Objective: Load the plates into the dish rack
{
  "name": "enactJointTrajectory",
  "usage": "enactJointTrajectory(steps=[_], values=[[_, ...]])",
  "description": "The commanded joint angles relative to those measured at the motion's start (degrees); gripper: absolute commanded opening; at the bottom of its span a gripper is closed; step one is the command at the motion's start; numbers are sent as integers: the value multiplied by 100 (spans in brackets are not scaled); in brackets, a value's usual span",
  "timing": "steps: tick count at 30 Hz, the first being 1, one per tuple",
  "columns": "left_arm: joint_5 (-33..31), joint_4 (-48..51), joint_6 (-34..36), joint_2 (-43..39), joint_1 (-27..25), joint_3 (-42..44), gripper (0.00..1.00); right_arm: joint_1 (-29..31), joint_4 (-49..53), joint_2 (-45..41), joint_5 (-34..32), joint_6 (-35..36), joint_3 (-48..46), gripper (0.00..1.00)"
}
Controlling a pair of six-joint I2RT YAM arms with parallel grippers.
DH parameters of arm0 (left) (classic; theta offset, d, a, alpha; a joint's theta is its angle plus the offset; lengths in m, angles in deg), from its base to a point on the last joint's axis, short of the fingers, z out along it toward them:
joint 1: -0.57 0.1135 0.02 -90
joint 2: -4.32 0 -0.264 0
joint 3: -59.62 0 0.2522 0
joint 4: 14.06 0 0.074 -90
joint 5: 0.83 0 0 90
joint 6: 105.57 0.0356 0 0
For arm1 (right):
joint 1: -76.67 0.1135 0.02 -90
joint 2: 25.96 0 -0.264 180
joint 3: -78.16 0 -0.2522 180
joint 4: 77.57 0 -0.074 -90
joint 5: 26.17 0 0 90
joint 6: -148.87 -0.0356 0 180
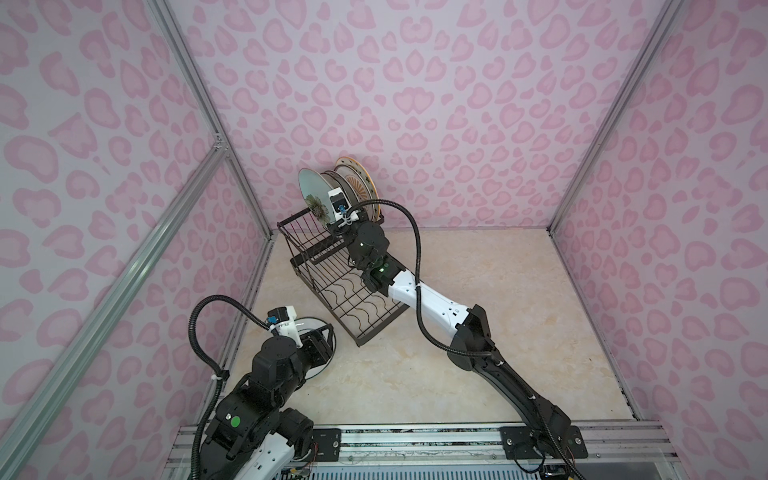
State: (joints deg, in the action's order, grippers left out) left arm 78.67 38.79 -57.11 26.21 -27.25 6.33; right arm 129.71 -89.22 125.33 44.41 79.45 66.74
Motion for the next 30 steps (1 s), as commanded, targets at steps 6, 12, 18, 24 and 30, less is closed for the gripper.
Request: enactJointTrajectory(steps=[6,12,18,24,30], values=[[-57,-36,51,-62,4,-26,59,34,-705,55,-15,3,72,0],[-83,-8,70,-80,5,-32,59,49,-819,132,-155,147,67,0],[-92,-7,76,-62,4,-27,59,52,-868,195,-229,236,66,0],[-84,-20,77,-42,3,-31,59,60,-907,229,-381,266,66,0],[-87,-34,76,-36,4,-24,59,131,-1033,275,-535,472,68,0]])
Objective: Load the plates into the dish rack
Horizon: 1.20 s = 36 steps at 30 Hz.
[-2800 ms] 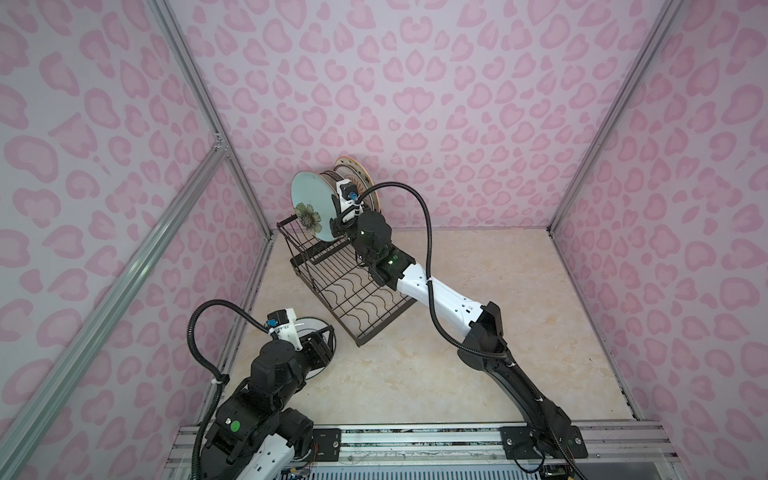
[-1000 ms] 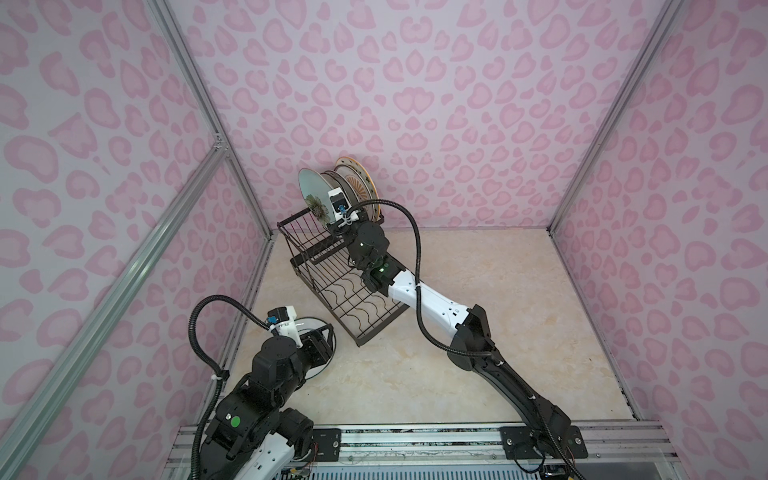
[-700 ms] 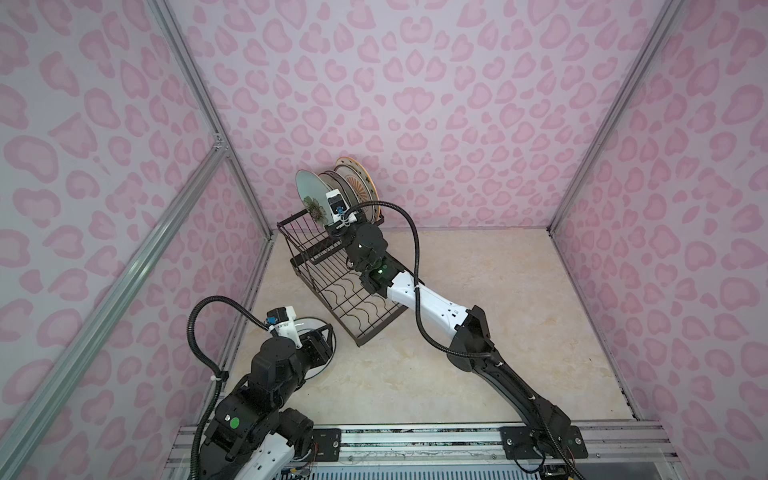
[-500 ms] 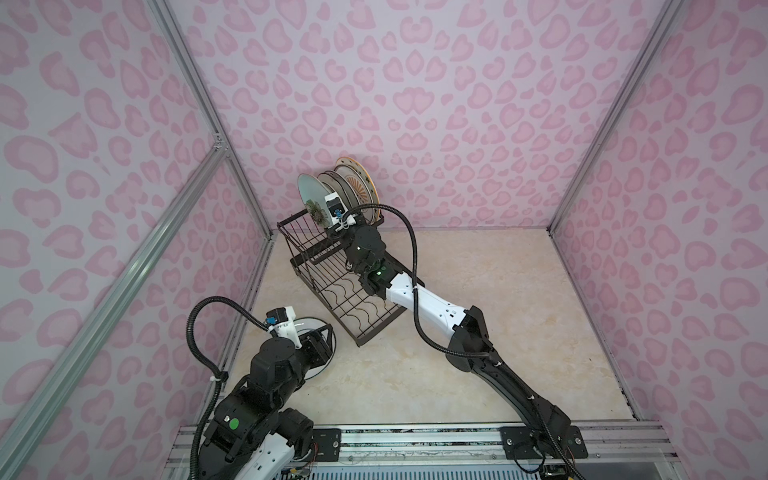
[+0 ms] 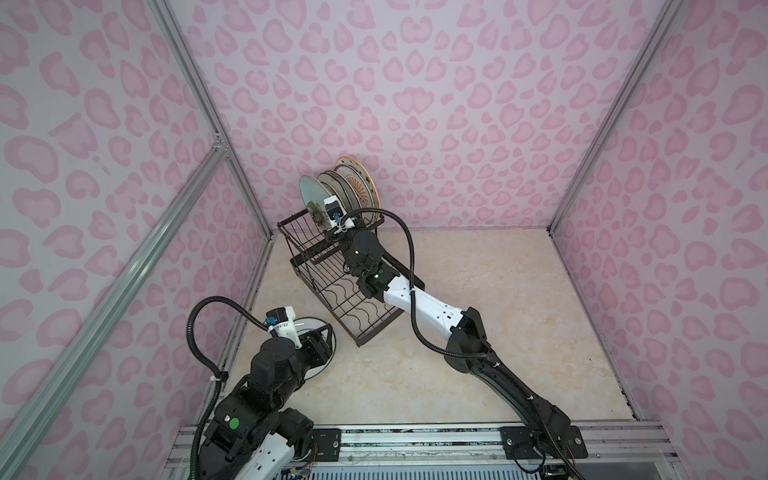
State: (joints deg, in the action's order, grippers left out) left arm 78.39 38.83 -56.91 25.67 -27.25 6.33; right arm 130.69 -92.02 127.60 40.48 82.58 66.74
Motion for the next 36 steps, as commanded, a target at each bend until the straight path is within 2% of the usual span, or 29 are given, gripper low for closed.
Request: enactJointTrajectory(steps=[1,13,31,36], values=[[-60,-42,56,19,3,-24,59,50,-786,61,-181,213,73,0],[-60,-5,65,-33,4,-34,59,162,-915,81,-479,428,54,0],[-103,121,133,-175,5,-52,59,232,-888,194,-574,517,63,0],[-116,121,143,-174,4,-47,59,236,-863,204,-428,489,58,0]])
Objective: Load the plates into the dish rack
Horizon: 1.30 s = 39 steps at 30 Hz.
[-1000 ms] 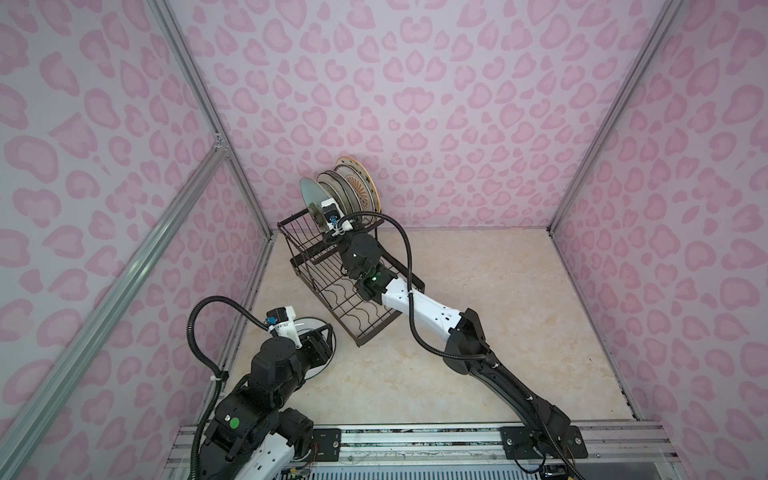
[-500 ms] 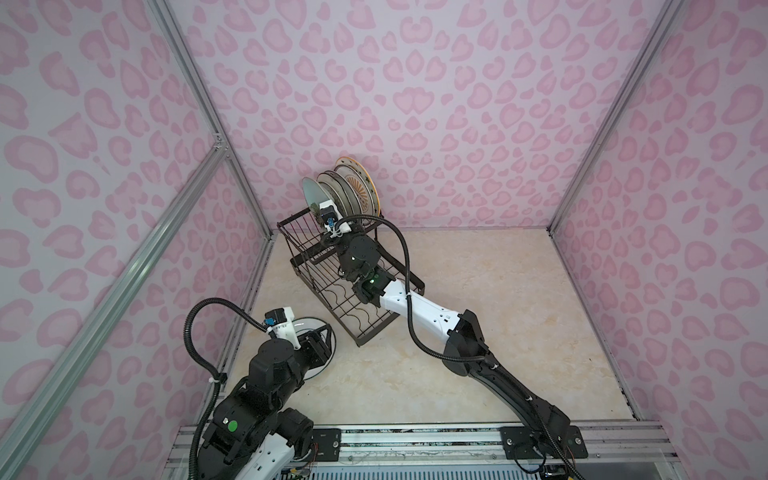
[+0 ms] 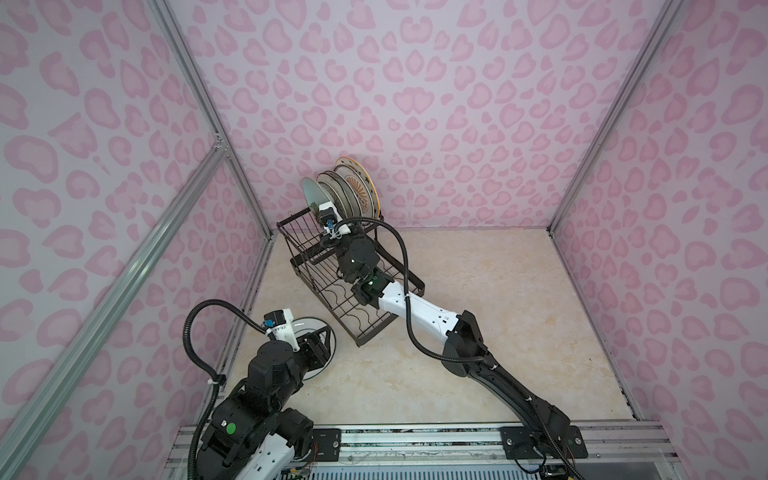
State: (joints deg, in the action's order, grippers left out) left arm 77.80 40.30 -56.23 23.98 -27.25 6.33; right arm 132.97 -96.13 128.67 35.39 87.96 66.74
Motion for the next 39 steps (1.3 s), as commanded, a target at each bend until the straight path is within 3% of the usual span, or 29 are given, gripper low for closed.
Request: enactJointTrajectory(steps=[1,39], values=[[-57,-26,76,-11,4,-48,59,0,-468,106,95,-61,59,0],[-149,31,94,-64,4,-54,60,65,-271,107,-107,-166,138,0]])
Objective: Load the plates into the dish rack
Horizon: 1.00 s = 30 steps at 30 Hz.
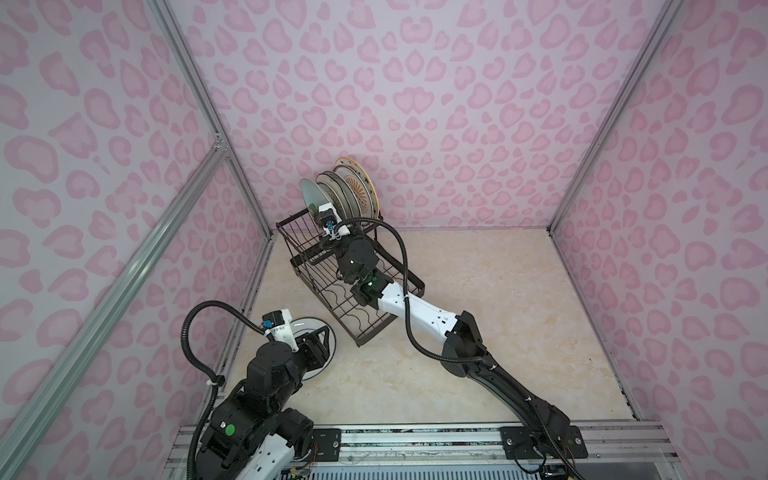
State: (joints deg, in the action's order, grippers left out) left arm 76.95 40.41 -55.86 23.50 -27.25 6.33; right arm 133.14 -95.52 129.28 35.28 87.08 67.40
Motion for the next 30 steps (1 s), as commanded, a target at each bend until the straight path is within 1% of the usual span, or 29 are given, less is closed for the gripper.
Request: enactJointTrajectory(steps=[1,10,20,24,28,30], values=[[-63,24,57,-24,4,-48,60,44,-322,46,-114,-65,71,0],[-78,29,54,-20,4,-68,60,40,-268,63,35,2,75,0],[-87,49,56,-34,4,-73,60,43,-297,62,48,-12,71,9],[-87,69,57,-57,4,-79,60,41,-328,69,65,-14,72,14],[-104,77,57,-66,3,-77,60,42,-331,74,79,-12,76,15],[-99,85,57,-68,5,-78,60,48,-318,72,87,-12,75,13]])
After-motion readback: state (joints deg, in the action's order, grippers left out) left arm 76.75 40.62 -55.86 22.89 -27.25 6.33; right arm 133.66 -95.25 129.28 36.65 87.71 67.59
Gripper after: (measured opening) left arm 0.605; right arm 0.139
